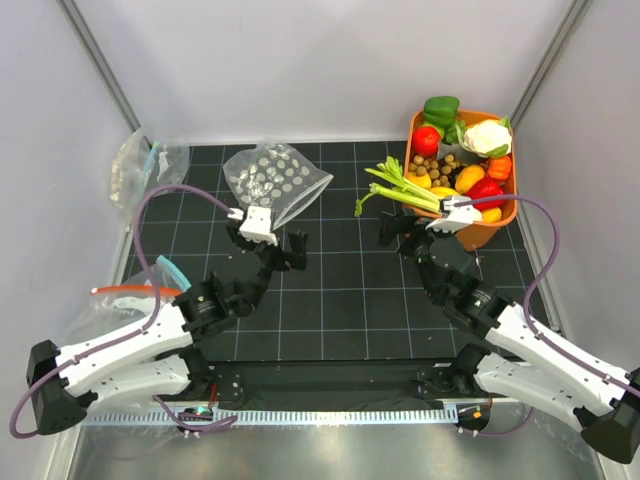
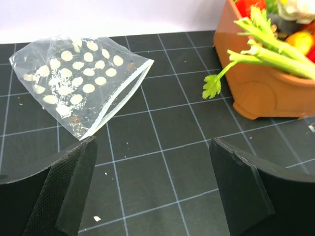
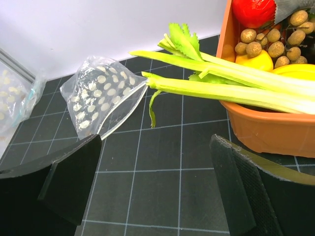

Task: Place the food in the zip-top bag and seal the zipper
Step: Pick up the zipper food storage bag at the center of the board.

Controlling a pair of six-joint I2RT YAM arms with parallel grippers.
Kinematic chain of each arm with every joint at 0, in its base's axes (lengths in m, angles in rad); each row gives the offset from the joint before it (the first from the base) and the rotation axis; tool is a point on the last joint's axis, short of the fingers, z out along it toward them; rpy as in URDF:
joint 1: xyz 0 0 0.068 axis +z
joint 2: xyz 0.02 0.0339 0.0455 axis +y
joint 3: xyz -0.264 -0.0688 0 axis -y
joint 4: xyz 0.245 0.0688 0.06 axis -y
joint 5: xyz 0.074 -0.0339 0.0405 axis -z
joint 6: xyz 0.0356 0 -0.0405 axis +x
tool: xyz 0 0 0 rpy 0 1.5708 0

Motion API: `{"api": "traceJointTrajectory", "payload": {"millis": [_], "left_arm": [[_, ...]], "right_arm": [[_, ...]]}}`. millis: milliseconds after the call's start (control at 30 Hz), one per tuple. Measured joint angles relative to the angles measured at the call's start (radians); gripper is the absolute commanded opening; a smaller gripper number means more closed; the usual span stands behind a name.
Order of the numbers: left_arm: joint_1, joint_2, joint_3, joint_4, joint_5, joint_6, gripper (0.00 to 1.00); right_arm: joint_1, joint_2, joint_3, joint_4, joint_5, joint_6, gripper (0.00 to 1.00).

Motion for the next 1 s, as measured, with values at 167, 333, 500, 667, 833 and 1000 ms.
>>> {"api": "traceJointTrajectory", "payload": {"millis": [167,333,500,667,833,1000], "left_arm": [[0.0,0.116,0.005,0.051,-0.029,0.092,1.0],[0.037,0.325,0.076,0.054,-0.097,0.156,1.0],[0.145,0.558,0.242,0.022,-0.115,0.176,0.99],[0.222,0.775,0.391,0.015,-0.148,0.2,0.96],[0.249,1.036,0.565,0.004,-0.201,0.28,0.92],[0.266,1.231,0.727,-0.018,-0.217,0.383,0.91]], "right_arm": [[0.0,-0.036,-0.004,0.002,0.013,0.0,1.0],[0.0,-0.05,-0.005,0.003,0.021,0.0,1.0],[0.0,-0.049,-0.005,0.002,0.026,0.0,1.0],[0.0,-0.049,-0.005,0.002,0.034,-0.001,1.0],[0.0,-0.055,-0.005,0.002,0.034,-0.001,1.0],[0.0,-0.075,-0.005,0.002,0.034,-0.001,0.99]]}}
